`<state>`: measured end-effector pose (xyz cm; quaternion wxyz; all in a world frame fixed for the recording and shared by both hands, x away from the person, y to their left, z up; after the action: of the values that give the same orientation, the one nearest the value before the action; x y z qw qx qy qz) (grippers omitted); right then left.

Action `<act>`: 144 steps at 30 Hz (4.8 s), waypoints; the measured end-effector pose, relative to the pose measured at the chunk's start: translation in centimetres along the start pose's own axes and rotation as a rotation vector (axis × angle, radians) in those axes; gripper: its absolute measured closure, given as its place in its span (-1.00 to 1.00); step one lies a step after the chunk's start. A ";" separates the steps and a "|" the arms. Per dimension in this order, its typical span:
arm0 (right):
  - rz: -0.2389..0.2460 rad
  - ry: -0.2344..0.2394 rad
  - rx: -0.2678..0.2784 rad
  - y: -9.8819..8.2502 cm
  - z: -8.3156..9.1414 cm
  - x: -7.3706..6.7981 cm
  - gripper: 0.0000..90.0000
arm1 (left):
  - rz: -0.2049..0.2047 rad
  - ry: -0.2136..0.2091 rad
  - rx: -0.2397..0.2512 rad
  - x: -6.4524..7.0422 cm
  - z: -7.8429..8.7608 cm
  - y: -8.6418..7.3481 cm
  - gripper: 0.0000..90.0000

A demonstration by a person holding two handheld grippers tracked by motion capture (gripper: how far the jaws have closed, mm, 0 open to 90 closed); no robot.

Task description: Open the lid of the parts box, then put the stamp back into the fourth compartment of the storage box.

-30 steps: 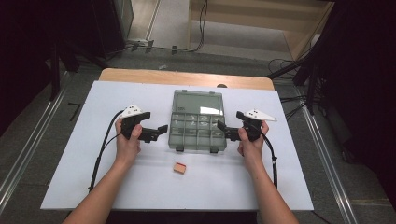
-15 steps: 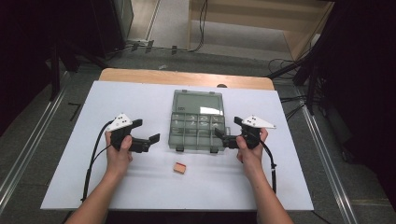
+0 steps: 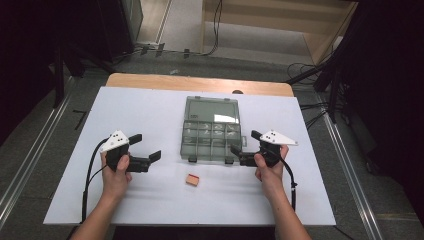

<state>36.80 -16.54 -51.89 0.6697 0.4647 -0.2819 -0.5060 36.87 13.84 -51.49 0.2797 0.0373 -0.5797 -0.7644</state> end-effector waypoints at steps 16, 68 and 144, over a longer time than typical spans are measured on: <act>0.024 0.038 0.011 0.0 1.6 -1.3 -1.00 | -0.024 0.013 0.038 0.8 3.5 -1.2 -1.00; 0.194 0.293 -0.121 -1.9 2.1 -11.7 -1.00 | -0.019 0.061 0.098 0.1 9.9 -3.8 -1.00; 0.339 0.285 -0.257 -5.5 0.1 -14.2 0.44 | -0.001 0.050 0.097 0.0 9.8 -4.0 -1.00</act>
<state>29.69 -3.52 -55.54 0.8316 0.3885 -0.1920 -0.3474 31.62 22.98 -51.97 0.2916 0.0701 -0.6087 -0.7345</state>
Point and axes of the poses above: each handheld gripper's, and its own axes: z roughly backward along the jaws, y roughly out of its top, x roughly to its right, the point moved 10 cm from there along -z, roughly forward along the jaws, and after that the axes turned 15 degrees about -y, right-handed, at the moved point
